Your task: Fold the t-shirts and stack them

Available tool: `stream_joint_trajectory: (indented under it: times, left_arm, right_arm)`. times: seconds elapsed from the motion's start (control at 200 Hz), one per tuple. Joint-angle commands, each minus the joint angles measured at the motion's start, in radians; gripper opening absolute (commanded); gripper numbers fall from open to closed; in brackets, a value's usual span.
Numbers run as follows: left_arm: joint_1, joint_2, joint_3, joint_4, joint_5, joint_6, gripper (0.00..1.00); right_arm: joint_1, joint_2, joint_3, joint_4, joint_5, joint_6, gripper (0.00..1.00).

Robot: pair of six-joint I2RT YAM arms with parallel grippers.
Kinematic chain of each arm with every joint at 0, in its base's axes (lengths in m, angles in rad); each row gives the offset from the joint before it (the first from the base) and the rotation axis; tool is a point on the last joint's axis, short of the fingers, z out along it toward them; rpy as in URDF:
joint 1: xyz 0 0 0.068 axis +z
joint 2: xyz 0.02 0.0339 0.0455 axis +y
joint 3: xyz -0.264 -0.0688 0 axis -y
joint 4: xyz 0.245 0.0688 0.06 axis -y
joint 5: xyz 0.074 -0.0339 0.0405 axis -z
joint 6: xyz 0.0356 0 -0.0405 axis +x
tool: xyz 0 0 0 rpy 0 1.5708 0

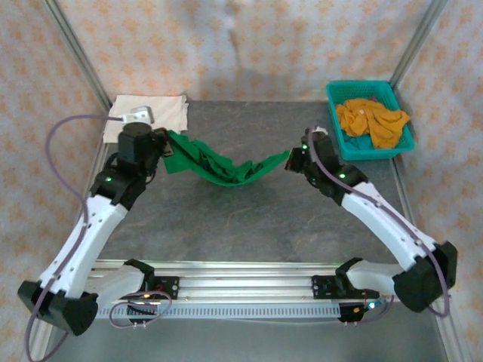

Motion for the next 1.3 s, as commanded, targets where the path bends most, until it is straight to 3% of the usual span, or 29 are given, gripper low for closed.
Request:
stream_joint_trajectory:
  times: [0.0,0.15,0.36,0.52,0.961,1.101,1.296]
  left_arm:
    - [0.011,-0.065,0.133,-0.158,-0.128,0.029,0.0]
    - [0.011,-0.102,0.275,-0.275,-0.231,0.056,0.0]
    - [0.011,-0.176,0.332,-0.315,-0.298,0.1,0.0]
    - [0.011,-0.198,0.378,-0.36,-0.238,0.123,0.0]
    - [0.01,-0.239,0.64,-0.53,-0.081,0.126,0.0]
    - [0.01,-0.147,0.755,-0.542,-0.063,0.16,0.0]
    - [0.01,0.131,0.87,-0.476,-0.122,0.242,0.0]
  right_arm:
    - [-0.013,-0.087,0.094,-0.099,0.112,-0.112,0.0]
    - [-0.014,-0.123,0.197,-0.157,0.16,-0.173,0.0]
    - [-0.014,-0.21,0.244,-0.181,0.137,-0.185,0.0]
    - [-0.013,-0.292,0.234,-0.204,0.056,-0.186,0.0]
    - [0.001,-0.472,0.278,-0.324,0.012,-0.113,0.0]
    - [0.001,-0.393,0.348,-0.352,0.107,-0.124,0.0]
    - [-0.02,-0.138,0.44,-0.285,0.247,-0.165,0.0]
